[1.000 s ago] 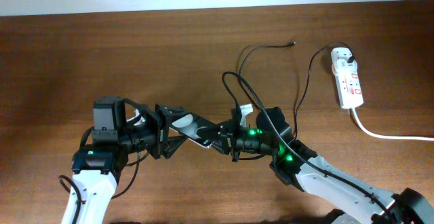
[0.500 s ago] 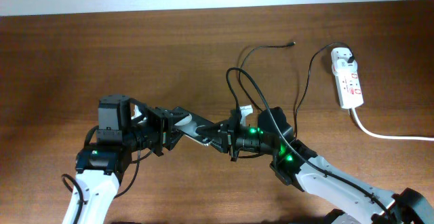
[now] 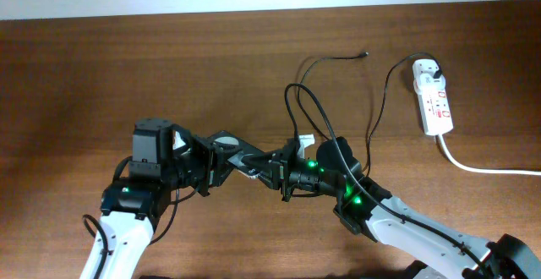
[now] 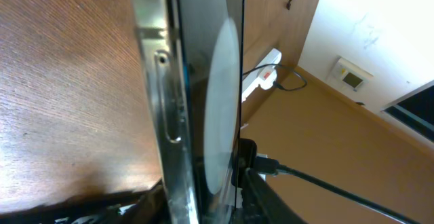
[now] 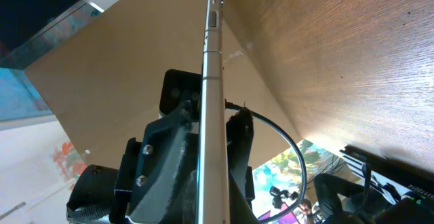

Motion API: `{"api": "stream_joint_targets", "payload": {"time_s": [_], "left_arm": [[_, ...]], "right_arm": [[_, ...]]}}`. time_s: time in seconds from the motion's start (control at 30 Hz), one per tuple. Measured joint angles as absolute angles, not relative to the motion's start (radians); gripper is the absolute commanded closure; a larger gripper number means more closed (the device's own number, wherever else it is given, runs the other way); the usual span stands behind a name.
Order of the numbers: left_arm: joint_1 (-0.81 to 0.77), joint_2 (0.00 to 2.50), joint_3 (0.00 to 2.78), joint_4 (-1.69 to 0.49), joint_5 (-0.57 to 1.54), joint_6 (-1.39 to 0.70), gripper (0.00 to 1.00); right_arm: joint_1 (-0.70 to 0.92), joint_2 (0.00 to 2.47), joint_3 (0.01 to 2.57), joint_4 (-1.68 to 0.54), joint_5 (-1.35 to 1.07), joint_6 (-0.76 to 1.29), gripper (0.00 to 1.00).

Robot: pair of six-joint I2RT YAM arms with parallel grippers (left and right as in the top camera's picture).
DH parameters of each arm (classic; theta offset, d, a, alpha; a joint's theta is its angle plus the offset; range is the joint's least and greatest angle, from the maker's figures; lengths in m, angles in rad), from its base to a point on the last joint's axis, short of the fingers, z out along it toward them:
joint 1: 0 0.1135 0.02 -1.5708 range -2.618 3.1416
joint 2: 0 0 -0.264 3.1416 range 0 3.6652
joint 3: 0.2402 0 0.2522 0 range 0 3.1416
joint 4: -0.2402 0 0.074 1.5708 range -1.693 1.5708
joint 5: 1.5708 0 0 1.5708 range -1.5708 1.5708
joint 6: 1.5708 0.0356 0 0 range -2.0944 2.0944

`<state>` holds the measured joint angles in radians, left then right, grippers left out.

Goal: Plug charger to phone and switch on socket

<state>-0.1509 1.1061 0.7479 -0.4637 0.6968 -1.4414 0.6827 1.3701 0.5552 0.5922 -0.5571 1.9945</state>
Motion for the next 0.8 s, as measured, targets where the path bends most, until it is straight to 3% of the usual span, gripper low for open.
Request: {"api": "stream_joint_targets", "payload": {"time_s": [0.23, 0.5, 0.67, 0.8], "left_arm": [[-0.155, 1.106, 0.748, -0.459, 0.661, -1.446, 0.83], [-0.155, 1.106, 0.748, -0.409, 0.661, -1.456, 0.82], [-0.155, 1.106, 0.748, -0.397, 0.66, -1.459, 1.0], [-0.155, 1.106, 0.748, -0.4, 0.66, -1.463, 1.0]], "right_arm": [[0.683, 1.37, 0.555, 0.593, -0.566, 1.995, 0.95], [0.682, 1.37, 0.555, 0.654, -0.574, 2.042, 0.96], [0.682, 1.37, 0.555, 0.667, -0.579, 2.076, 0.89], [0.682, 1.37, 0.555, 0.669, -0.577, 2.075, 0.84]]}}
